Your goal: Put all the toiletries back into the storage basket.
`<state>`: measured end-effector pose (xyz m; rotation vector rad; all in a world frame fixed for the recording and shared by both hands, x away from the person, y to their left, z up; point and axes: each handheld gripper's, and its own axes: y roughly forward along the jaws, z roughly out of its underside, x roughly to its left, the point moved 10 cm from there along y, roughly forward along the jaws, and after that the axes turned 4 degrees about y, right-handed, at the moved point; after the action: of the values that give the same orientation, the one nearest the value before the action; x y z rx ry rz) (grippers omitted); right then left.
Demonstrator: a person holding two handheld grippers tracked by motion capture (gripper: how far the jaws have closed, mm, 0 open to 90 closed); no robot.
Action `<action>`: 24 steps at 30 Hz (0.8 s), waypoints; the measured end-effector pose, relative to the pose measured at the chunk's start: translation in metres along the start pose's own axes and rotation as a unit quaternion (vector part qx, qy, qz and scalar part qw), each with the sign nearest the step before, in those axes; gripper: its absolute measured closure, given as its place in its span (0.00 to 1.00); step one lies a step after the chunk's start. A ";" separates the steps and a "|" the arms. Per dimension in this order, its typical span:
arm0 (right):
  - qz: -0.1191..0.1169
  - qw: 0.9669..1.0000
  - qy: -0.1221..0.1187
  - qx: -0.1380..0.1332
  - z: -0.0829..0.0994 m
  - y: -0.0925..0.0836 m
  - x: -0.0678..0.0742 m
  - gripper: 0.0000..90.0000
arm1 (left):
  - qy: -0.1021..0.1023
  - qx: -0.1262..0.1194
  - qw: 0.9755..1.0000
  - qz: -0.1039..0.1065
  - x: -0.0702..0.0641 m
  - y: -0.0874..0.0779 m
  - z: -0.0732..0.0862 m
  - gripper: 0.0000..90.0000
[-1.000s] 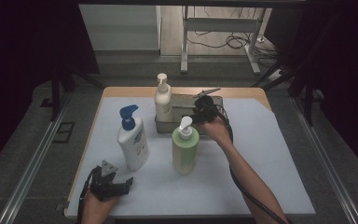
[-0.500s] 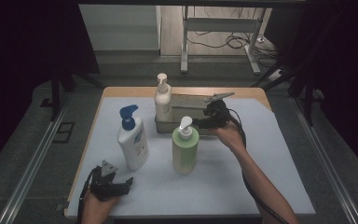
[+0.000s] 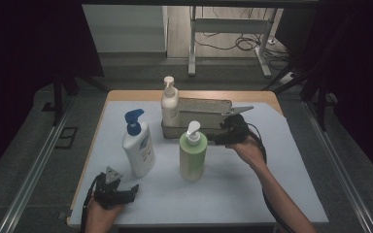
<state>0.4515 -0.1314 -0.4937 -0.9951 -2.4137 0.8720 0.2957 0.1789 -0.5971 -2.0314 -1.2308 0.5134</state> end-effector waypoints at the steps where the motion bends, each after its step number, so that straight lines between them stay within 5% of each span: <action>1: 0.002 1.000 -0.001 0.001 0.002 -0.001 0.000 0.25 | 0.000 0.000 1.000 0.000 0.000 0.000 0.000 0.13; 9: 0.002 1.000 -0.012 0.010 0.022 -0.014 0.005 0.20 | 0.000 0.000 1.000 0.000 0.000 0.000 0.000 0.13; 24: -0.043 0.998 -0.039 0.015 0.053 -0.031 0.037 0.11 | 0.000 0.000 1.000 0.000 0.000 0.000 0.000 0.13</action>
<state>0.3820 -0.1433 -0.5077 -0.8540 -2.4794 0.9299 0.2956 0.1790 -0.5971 -2.0314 -1.2297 0.5138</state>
